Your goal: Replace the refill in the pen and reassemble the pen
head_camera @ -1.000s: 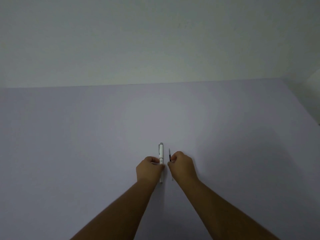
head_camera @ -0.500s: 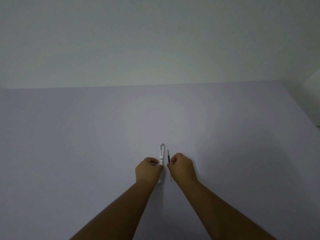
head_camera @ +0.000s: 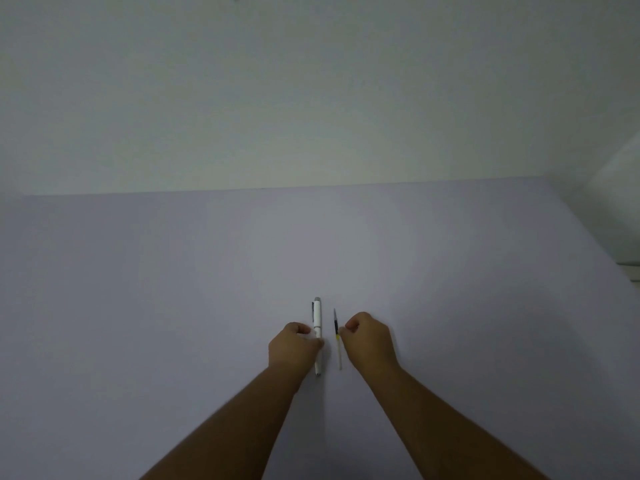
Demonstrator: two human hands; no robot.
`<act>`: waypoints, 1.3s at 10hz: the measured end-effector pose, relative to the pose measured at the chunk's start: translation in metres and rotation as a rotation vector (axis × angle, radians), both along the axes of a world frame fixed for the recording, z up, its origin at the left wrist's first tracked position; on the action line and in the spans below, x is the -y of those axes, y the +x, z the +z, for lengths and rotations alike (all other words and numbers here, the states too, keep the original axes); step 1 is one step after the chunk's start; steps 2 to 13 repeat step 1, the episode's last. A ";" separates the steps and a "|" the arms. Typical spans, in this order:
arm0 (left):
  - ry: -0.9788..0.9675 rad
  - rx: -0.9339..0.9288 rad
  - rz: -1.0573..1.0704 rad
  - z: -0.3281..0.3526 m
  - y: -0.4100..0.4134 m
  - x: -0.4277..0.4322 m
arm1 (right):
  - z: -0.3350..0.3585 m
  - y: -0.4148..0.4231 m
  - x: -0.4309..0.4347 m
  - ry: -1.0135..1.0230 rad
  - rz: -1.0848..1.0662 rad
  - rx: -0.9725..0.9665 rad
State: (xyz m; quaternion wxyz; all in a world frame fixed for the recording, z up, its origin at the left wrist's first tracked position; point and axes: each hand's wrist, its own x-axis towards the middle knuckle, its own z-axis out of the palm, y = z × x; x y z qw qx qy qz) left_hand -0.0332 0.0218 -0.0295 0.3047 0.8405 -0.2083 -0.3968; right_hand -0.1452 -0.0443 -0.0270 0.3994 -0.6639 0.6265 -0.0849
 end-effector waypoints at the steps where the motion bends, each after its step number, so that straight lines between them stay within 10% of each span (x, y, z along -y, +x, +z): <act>1: 0.041 0.022 -0.038 0.015 0.003 -0.001 | 0.012 0.001 0.001 -0.024 0.004 -0.009; 13: 0.041 0.022 -0.038 0.015 0.003 -0.001 | 0.012 0.001 0.001 -0.024 0.004 -0.009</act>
